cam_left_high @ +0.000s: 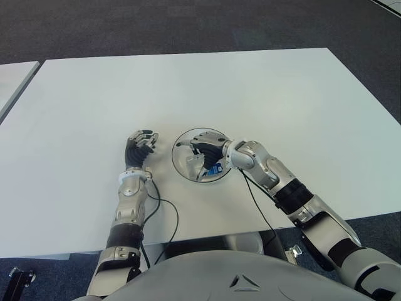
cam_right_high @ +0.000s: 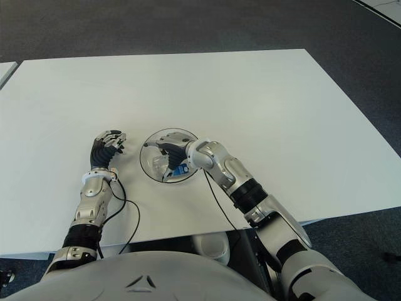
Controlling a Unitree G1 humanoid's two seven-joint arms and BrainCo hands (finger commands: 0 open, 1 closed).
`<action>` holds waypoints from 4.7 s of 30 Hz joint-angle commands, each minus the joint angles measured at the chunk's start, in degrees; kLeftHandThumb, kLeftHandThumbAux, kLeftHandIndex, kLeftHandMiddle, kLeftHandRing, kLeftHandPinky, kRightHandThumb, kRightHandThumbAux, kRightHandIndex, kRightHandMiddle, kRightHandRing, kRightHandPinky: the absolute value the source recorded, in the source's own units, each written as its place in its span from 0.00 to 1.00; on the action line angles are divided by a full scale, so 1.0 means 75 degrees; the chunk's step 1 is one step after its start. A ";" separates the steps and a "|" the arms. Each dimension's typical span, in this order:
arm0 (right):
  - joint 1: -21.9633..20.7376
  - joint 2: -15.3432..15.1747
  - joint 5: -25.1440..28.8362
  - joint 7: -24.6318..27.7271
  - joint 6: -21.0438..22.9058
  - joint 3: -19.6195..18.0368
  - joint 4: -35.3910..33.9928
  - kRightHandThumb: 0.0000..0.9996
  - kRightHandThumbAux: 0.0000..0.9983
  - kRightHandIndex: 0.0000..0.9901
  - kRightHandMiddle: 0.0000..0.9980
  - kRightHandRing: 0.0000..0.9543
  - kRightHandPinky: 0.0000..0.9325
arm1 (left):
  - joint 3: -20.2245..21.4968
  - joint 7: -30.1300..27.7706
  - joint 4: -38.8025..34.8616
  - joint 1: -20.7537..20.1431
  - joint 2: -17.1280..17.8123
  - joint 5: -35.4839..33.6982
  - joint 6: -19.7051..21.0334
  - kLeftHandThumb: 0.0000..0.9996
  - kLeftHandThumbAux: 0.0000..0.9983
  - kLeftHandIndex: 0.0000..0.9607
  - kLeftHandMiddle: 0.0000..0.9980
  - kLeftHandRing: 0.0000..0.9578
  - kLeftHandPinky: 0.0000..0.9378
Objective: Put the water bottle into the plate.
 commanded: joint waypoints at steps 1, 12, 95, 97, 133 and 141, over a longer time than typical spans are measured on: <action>0.0292 -0.0114 -0.0394 -0.0520 0.0043 0.0081 -0.0088 0.11 0.72 0.00 0.00 0.00 0.01 | -0.0018 0.0026 0.0374 0.0373 -0.0083 0.0000 0.0508 0.84 0.68 0.43 0.53 0.68 0.69; 0.0529 -0.0073 -0.1654 -0.2969 0.0045 0.0169 -0.0035 0.23 0.55 0.00 0.00 0.00 0.00 | 0.0002 0.0090 0.0413 0.0334 -0.0109 -0.0012 0.0506 0.84 0.68 0.43 0.53 0.68 0.67; -0.0357 0.2132 0.4021 -1.1109 -0.5675 -0.3704 0.6070 0.09 0.74 0.00 0.00 0.01 0.10 | -0.0048 0.0100 0.0440 0.0294 -0.0123 0.0054 0.0538 0.84 0.68 0.43 0.52 0.67 0.68; -0.0290 0.2164 0.4311 -1.0637 -0.5724 -0.3864 0.6069 0.08 0.74 0.00 0.00 0.02 0.10 | -0.0047 0.0102 0.0446 0.0290 -0.0124 0.0052 0.0549 0.84 0.68 0.43 0.52 0.67 0.68; 0.1137 0.2081 0.7858 -0.3051 -0.2344 -0.5664 0.3802 0.69 0.73 0.43 0.51 0.54 0.58 | -0.0058 0.0142 0.0394 0.0288 -0.0118 0.0043 0.0590 0.84 0.67 0.43 0.52 0.69 0.70; 0.1170 0.2061 0.7891 -0.2528 -0.2352 -0.5829 0.4356 0.70 0.73 0.44 0.58 0.60 0.62 | -0.0067 0.0101 0.0393 0.0319 -0.0114 0.0030 0.0520 0.84 0.67 0.43 0.53 0.69 0.70</action>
